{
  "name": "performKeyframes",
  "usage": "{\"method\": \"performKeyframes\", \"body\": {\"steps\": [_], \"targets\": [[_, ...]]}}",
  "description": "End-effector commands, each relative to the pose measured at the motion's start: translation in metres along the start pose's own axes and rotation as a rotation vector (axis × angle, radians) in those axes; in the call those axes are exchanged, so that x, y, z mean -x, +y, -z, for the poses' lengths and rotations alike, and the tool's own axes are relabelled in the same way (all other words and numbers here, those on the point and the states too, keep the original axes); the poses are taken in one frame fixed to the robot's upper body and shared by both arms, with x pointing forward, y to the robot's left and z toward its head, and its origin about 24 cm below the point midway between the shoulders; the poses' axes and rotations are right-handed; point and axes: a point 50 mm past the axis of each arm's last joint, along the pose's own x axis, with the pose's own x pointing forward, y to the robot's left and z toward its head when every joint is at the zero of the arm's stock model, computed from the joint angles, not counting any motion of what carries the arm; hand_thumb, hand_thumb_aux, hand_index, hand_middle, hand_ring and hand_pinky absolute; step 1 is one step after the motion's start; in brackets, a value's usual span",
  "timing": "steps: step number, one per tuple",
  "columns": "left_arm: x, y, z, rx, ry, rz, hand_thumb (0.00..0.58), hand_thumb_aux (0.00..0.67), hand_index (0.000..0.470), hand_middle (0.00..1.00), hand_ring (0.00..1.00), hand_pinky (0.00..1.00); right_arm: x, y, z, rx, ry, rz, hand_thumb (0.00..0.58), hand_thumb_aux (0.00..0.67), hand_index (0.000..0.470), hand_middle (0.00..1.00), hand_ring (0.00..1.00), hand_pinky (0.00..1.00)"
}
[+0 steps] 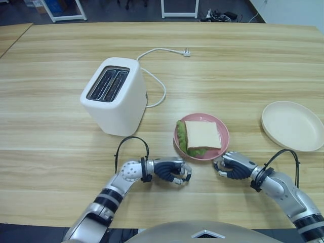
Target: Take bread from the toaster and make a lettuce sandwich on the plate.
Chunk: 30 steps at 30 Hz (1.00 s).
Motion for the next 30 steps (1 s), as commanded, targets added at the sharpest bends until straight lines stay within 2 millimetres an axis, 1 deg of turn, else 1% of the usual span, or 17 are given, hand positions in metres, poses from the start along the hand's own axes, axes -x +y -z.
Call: {"method": "performKeyframes", "body": {"steps": [1,6,7,8,9,10,11,12,13,14,15,16,17,20,22,24,30], "targets": [[-0.009,0.012,0.034,-0.035,0.238,-0.126,0.58,0.67,0.47,1.0,1.0,1.0,-0.028,-0.004,0.002,0.034,0.009,0.064,0.58,0.67,0.47,1.0,1.0,1.0],[-0.01,0.031,0.049,-0.041,0.31,-0.313,0.58,0.67,0.47,1.0,1.0,1.0,-0.053,-0.021,-0.004,-0.039,-0.05,0.233,0.58,0.67,0.47,1.0,1.0,1.0],[-0.008,0.036,0.045,-0.024,0.253,-0.35,0.559,0.544,0.382,1.0,1.0,1.0,-0.053,-0.027,-0.006,-0.074,-0.072,0.282,0.58,0.67,0.47,1.0,1.0,1.0],[-0.005,0.04,0.039,-0.003,0.181,-0.383,0.509,0.436,0.306,1.0,1.0,1.0,-0.052,-0.033,-0.007,-0.099,-0.088,0.327,0.58,0.67,0.47,1.0,1.0,1.0],[-0.001,0.044,0.032,0.019,0.102,-0.412,0.447,0.349,0.245,1.0,1.0,1.0,-0.05,-0.038,-0.007,-0.123,-0.099,0.378,0.58,0.67,0.47,1.0,1.0,1.0],[0.004,0.047,0.026,0.042,0.026,-0.446,0.179,0.113,0.079,0.86,0.86,0.86,-0.047,-0.045,-0.005,-0.156,-0.108,0.44,0.58,0.67,0.47,1.0,1.0,1.0],[0.009,0.051,0.02,0.069,-0.039,-0.473,0.036,0.021,0.015,0.72,0.72,0.72,-0.043,-0.05,-0.004,-0.189,-0.115,0.497,0.58,0.67,0.47,1.0,1.0,1.0],[0.013,0.052,0.016,0.093,-0.094,-0.49,0.0,0.0,0.0,0.51,0.51,0.51,-0.039,-0.054,-0.004,-0.222,-0.131,0.542,0.58,0.67,0.47,0.88,0.88,0.88],[0.019,0.053,0.008,0.119,-0.166,-0.495,0.0,0.0,0.0,0.25,0.25,0.25,-0.034,-0.057,-0.006,-0.282,-0.171,0.592,0.552,0.523,0.367,0.62,0.62,0.62],[0.024,0.052,0.0,0.146,-0.233,-0.492,0.0,0.0,0.0,0.05,0.05,0.05,-0.028,-0.06,-0.009,-0.34,-0.219,0.633,0.387,0.284,0.199,0.39,0.39,0.39],[0.031,0.051,-0.008,0.177,-0.298,-0.487,0.0,0.0,0.0,0.0,0.0,0.0,-0.022,-0.063,-0.011,-0.4,-0.261,0.67,0.209,0.134,0.094,0.27,0.27,0.27],[0.038,0.052,-0.017,0.203,-0.366,-0.49,0.0,0.0,0.0,0.0,0.0,0.0,-0.016,-0.066,-0.012,-0.472,-0.299,0.716,0.0,0.0,0.0,0.09,0.09,0.09],[0.044,0.055,-0.024,0.23,-0.423,-0.503,0.0,0.0,0.0,0.0,0.0,0.0,-0.012,-0.069,-0.012,-0.544,-0.329,0.761,0.0,0.0,0.0,0.0,0.0,0.0],[0.066,0.073,-0.046,0.32,-0.603,-0.609,0.0,0.0,0.0,0.0,0.0,0.0,-0.003,-0.073,-0.011,-0.727,-0.396,0.884,0.0,0.0,0.0,0.0,0.0,0.0],[0.07,0.077,-0.056,0.315,-0.656,-0.699,0.0,0.0,0.0,0.0,0.0,0.0,-0.003,-0.073,-0.013,-0.769,-0.419,0.942,0.0,0.0,0.0,0.0,0.0,0.0],[0.063,0.075,-0.058,0.265,-0.616,-0.78,0.0,0.0,0.0,0.0,0.0,0.0,-0.005,-0.075,-0.016,-0.774,-0.43,0.991,0.0,0.0,0.0,0.0,0.0,0.0],[0.047,0.074,-0.046,0.118,-0.409,-1.095,0.0,0.0,0.0,0.0,0.0,0.0,-0.015,-0.077,-0.038,-0.599,-0.409,1.092,0.0,0.0,0.0,0.0,0.0,0.0]]}}
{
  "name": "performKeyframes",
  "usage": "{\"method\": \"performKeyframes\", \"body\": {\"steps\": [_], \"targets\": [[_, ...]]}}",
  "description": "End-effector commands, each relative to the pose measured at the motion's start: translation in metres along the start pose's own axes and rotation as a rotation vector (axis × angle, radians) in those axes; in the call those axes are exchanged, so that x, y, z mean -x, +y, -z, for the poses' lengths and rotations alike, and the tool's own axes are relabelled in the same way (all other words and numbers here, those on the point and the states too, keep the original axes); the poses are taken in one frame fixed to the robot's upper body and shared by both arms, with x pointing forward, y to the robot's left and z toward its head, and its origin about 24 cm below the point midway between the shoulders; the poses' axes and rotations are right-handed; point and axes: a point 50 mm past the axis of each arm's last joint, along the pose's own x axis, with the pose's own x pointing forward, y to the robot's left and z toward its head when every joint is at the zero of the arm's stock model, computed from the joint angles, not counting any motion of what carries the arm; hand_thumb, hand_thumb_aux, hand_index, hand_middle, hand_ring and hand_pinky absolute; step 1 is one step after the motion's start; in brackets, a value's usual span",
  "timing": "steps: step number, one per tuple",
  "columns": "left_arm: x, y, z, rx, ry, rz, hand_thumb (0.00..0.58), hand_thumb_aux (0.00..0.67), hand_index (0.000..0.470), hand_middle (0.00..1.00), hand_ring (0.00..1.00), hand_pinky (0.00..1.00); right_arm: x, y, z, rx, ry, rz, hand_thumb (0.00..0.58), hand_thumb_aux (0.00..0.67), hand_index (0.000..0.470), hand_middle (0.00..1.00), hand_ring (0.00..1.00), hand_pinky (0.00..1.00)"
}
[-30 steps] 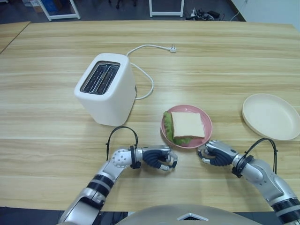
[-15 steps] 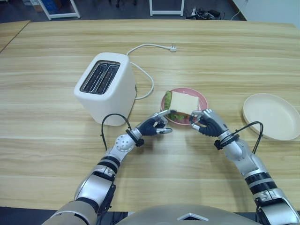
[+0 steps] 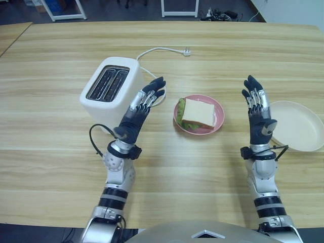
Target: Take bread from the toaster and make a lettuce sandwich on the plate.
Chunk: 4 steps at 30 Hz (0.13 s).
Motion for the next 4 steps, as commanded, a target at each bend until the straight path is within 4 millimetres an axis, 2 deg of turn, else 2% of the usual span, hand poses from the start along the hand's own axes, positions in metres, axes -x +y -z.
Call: {"method": "performKeyframes", "body": {"steps": [1,4], "targets": [[-0.0012,-0.0025,0.008,-0.145,0.018,-0.141,0.0,0.0,0.0,0.0,0.0,0.0,-0.0061,0.0077,-0.0099,0.12,-0.076,0.05,0.0,0.0,0.0,0.0,0.0,0.0],[-0.0007,-0.0066,0.0085,-0.227,0.006,-0.197,0.0,0.0,0.0,0.0,0.0,0.0,-0.007,0.0116,-0.0116,0.208,-0.104,0.094,0.0,0.0,0.0,0.0,0.0,0.0]]}}
